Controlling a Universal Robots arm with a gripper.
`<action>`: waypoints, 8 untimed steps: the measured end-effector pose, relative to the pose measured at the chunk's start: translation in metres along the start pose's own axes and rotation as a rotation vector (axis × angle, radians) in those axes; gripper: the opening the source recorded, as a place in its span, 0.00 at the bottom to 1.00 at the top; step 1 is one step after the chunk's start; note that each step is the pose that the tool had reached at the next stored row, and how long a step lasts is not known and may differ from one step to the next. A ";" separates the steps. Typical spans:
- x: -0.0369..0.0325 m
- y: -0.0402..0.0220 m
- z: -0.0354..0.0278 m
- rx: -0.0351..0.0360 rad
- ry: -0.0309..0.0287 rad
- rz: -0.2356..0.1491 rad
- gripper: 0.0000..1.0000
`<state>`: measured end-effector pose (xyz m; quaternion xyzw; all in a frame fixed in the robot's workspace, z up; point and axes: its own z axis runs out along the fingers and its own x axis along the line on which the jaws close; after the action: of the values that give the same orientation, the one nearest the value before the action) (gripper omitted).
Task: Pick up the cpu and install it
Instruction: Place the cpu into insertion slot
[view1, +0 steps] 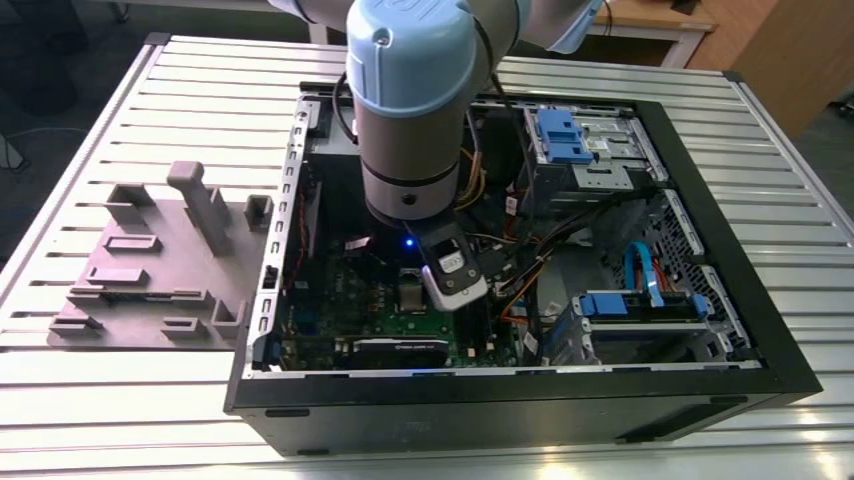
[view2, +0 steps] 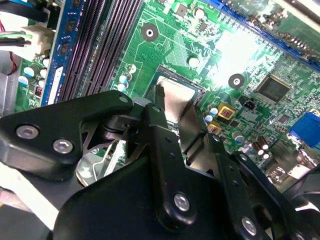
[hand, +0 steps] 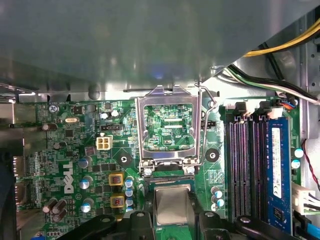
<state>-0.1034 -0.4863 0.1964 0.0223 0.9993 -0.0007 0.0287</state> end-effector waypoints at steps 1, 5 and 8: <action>-0.0014 0.0001 0.0000 0.0001 0.0002 0.000 0.39; -0.0042 0.0001 0.0003 0.0002 0.0006 0.000 0.39; -0.0042 0.0002 0.0012 -0.0001 0.0003 0.000 0.39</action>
<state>-0.0991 -0.4864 0.1954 0.0223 0.9993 -0.0006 0.0285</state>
